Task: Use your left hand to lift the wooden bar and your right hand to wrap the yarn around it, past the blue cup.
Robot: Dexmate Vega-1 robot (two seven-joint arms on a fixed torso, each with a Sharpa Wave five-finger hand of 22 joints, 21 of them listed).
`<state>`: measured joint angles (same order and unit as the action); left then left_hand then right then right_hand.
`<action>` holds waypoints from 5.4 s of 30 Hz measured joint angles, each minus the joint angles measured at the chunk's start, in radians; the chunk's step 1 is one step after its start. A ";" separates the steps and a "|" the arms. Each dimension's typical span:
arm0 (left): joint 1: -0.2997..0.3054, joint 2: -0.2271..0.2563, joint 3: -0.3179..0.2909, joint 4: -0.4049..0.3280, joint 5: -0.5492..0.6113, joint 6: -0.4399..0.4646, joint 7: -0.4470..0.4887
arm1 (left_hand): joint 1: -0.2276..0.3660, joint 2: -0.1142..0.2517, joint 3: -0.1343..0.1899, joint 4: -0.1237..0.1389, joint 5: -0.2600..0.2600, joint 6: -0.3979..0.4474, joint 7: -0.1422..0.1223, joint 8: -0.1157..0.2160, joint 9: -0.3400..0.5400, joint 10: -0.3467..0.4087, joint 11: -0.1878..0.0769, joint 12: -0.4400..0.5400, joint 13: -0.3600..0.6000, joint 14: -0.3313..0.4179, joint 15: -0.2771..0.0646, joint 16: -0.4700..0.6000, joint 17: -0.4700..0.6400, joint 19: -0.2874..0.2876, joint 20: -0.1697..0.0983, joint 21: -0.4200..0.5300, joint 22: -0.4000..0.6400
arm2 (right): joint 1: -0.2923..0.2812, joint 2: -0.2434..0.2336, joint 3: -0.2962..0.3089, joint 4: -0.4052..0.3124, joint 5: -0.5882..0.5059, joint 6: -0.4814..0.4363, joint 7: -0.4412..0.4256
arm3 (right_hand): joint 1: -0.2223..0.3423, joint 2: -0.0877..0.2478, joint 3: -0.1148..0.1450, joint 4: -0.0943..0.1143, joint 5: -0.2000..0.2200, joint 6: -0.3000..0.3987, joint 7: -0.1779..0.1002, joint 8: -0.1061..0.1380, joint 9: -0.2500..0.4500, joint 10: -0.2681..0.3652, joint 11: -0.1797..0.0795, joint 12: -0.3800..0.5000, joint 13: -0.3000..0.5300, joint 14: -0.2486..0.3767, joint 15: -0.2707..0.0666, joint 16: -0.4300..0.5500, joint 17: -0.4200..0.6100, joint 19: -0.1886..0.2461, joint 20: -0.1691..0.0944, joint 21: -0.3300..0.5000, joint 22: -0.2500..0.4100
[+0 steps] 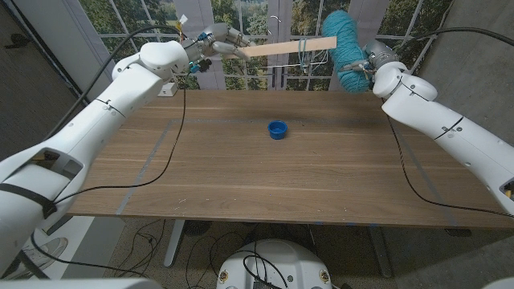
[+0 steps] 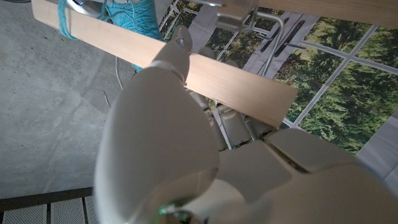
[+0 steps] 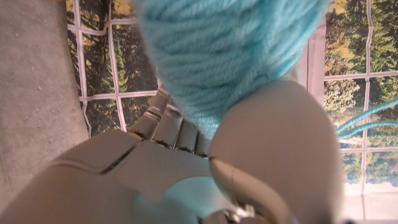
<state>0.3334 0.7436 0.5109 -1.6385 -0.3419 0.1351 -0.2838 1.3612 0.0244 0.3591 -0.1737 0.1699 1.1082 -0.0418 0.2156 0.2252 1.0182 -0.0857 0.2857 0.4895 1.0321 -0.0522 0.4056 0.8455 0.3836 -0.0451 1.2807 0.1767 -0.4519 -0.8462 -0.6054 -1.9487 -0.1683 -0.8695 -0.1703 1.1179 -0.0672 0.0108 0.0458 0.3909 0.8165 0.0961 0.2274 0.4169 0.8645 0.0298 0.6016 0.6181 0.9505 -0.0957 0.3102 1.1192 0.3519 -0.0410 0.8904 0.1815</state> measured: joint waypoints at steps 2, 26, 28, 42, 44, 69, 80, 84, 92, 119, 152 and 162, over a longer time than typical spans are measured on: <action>-0.002 0.007 0.002 -0.006 0.000 0.007 -0.014 | 0.000 0.000 0.000 0.000 0.000 0.000 0.000 0.000 0.001 0.000 0.000 -0.002 0.000 0.000 0.000 0.000 0.000 -0.005 0.005 0.000 0.000 | 0.006 -0.007 -0.006 -0.017 -0.015 0.000 -0.003 | 0.000 0.000 -0.003 0.002 0.005 0.000 0.000 -0.001 -0.001 0.000 0.000 -0.003 0.001 0.000 0.000 -0.001 0.000 0.000 0.000 0.000 0.000; -0.010 0.086 0.032 -0.096 0.032 0.101 -0.107 | 0.000 0.000 0.000 0.000 -0.002 0.001 0.002 -0.001 0.000 0.000 0.000 -0.008 0.009 0.000 -0.001 -0.008 0.010 -0.009 0.002 0.000 0.000 | 0.132 -0.059 -0.132 -0.128 -0.254 -0.027 0.206 | 0.007 -0.007 -0.029 0.020 0.017 0.009 -0.023 0.003 -0.001 0.000 -0.025 -0.015 0.009 0.005 -0.020 -0.030 -0.009 0.000 0.000 0.000 0.000; -0.008 0.089 0.033 -0.101 0.035 0.108 -0.112 | 0.000 0.000 0.000 0.000 -0.002 0.001 0.002 -0.001 0.000 0.000 0.000 -0.011 0.009 0.001 -0.001 -0.008 0.010 -0.009 0.002 0.000 0.000 | 0.180 -0.060 -0.172 -0.141 -0.298 -0.044 0.272 | 0.007 -0.007 -0.031 0.022 0.018 0.009 -0.023 0.003 -0.001 0.000 -0.025 -0.018 0.009 0.005 -0.020 -0.031 -0.010 0.000 0.000 0.000 0.000; -0.011 0.101 0.050 -0.118 0.069 0.137 -0.125 | 0.000 0.000 0.000 0.000 0.000 0.003 0.003 -0.005 0.001 0.000 0.000 -0.011 0.009 0.001 -0.001 -0.012 0.012 -0.009 0.002 0.008 0.000 | 0.403 -0.029 -0.331 -0.164 -0.535 -0.110 0.704 | 0.009 -0.009 -0.037 0.023 0.031 0.009 -0.024 0.003 -0.001 0.004 -0.028 -0.023 0.014 0.005 -0.019 -0.031 -0.015 0.000 0.000 0.000 0.000; -0.016 0.102 0.055 -0.121 0.077 0.142 -0.125 | 0.000 0.000 0.000 0.000 0.000 0.003 0.003 -0.007 0.001 0.000 0.000 -0.011 0.009 0.001 -0.002 -0.012 0.014 -0.009 0.002 0.008 0.000 | 0.425 -0.023 -0.343 -0.162 -0.572 -0.115 0.783 | 0.011 -0.011 -0.037 0.023 0.031 0.008 -0.024 0.003 -0.001 0.004 -0.028 -0.025 0.014 0.004 -0.019 -0.036 -0.015 0.000 0.000 0.000 0.000; -0.071 0.067 0.113 -0.075 0.206 0.190 -0.100 | 0.000 0.000 0.000 0.000 0.000 0.003 0.003 -0.004 0.000 0.006 0.006 -0.017 0.014 0.001 -0.002 -0.016 0.014 -0.018 0.000 0.008 0.003 | 0.623 -0.022 -0.309 -0.243 -0.586 -0.105 1.467 | 0.012 -0.011 -0.045 0.032 0.039 0.022 -0.039 -0.003 0.004 0.026 -0.028 -0.030 0.014 0.000 -0.032 -0.031 -0.016 0.013 -0.006 -0.008 0.000; -0.097 0.031 0.129 -0.017 0.232 0.154 -0.113 | 0.000 0.000 0.000 0.000 -0.001 0.001 0.005 -0.004 0.001 0.005 0.006 -0.017 0.014 0.003 0.001 -0.020 0.019 -0.021 0.004 0.014 0.003 | 0.710 -0.134 -0.276 -0.352 -0.393 -0.171 1.519 | 0.012 -0.012 -0.045 0.032 0.046 0.033 -0.039 -0.008 0.008 0.040 -0.024 -0.030 0.014 0.013 -0.026 -0.020 -0.006 0.018 0.000 -0.008 0.000; -0.100 0.024 0.130 -0.009 0.235 0.150 -0.106 | 0.000 0.000 0.000 0.000 -0.002 0.001 0.005 -0.004 0.000 0.006 0.005 -0.017 0.014 0.003 0.000 -0.020 0.019 -0.021 0.004 0.014 0.003 | 0.706 -0.172 -0.230 -0.391 -0.323 -0.183 1.519 | 0.012 -0.012 -0.048 0.035 0.046 0.033 -0.039 -0.009 0.008 0.042 -0.023 -0.030 0.014 0.013 -0.026 -0.015 -0.003 0.024 -0.006 -0.007 0.000; -0.093 0.005 0.115 0.000 0.236 0.145 -0.064 | 0.001 0.002 0.000 0.000 -0.002 0.001 0.005 -0.007 0.000 0.009 0.002 -0.017 0.014 0.003 0.000 -0.023 0.019 -0.021 0.004 0.014 0.002 | 0.639 -0.263 -0.070 -0.477 -0.069 -0.185 1.448 | 0.012 -0.012 -0.049 0.036 0.046 0.038 -0.034 -0.012 0.008 0.051 -0.023 -0.031 0.014 0.023 -0.022 -0.006 0.005 0.029 0.000 -0.001 0.000; -0.009 -0.038 0.039 -0.100 0.189 0.225 0.155 | 0.001 0.002 0.000 0.000 0.000 0.001 0.005 -0.004 0.001 0.015 -0.004 -0.027 0.014 0.009 0.006 -0.031 0.018 -0.021 0.004 0.025 0.002 | 0.338 -0.503 0.253 -0.520 0.594 0.123 1.238 | 0.021 -0.021 -0.052 0.033 0.035 0.063 -0.030 -0.020 -0.004 0.070 -0.019 -0.035 0.022 0.038 -0.015 0.038 0.043 0.041 -0.002 0.012 0.003; 0.027 -0.064 0.000 -0.140 0.086 0.225 0.249 | 0.004 0.004 0.000 0.000 -0.001 0.002 0.005 -0.008 0.001 0.020 0.002 -0.034 0.019 0.012 0.002 -0.043 0.023 -0.032 0.004 0.036 0.002 | 0.136 -0.356 0.084 -0.196 0.514 0.400 1.181 | 0.024 -0.024 -0.051 0.034 0.015 0.074 -0.026 -0.027 -0.012 0.077 -0.012 -0.042 0.026 0.039 -0.014 0.054 0.065 0.038 -0.004 0.023 0.002; 0.029 -0.061 -0.009 -0.128 0.046 0.198 0.228 | 0.005 0.004 0.000 0.000 -0.002 0.007 0.010 -0.008 0.000 0.020 0.002 -0.034 0.021 0.014 0.004 -0.047 0.023 -0.032 0.004 0.036 0.002 | 0.179 -0.253 -0.014 -0.045 0.442 0.404 1.193 | 0.024 -0.024 -0.047 0.038 0.007 0.074 -0.026 -0.027 -0.014 0.077 -0.012 -0.044 0.026 0.039 -0.014 0.061 0.069 0.034 -0.002 0.027 0.002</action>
<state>0.3621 0.6830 0.5020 -1.7662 -0.2958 0.3333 -0.0554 1.3658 0.0280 0.3591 -0.1737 0.1682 1.1150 -0.0317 0.2079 0.2253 1.0380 -0.0840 0.2515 0.5110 1.0466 -0.0486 0.3591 0.8684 0.3515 -0.0413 1.3167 0.1790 -0.2730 -1.0988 -0.6198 -1.9941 0.2732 -0.4651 1.0229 1.1416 -0.0908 -0.0360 0.0842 0.3983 0.8901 0.0696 0.2002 0.4024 0.9419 0.0181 0.5573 0.6446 0.9896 -0.1095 0.3716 1.1885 0.3856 -0.0429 0.9177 0.1838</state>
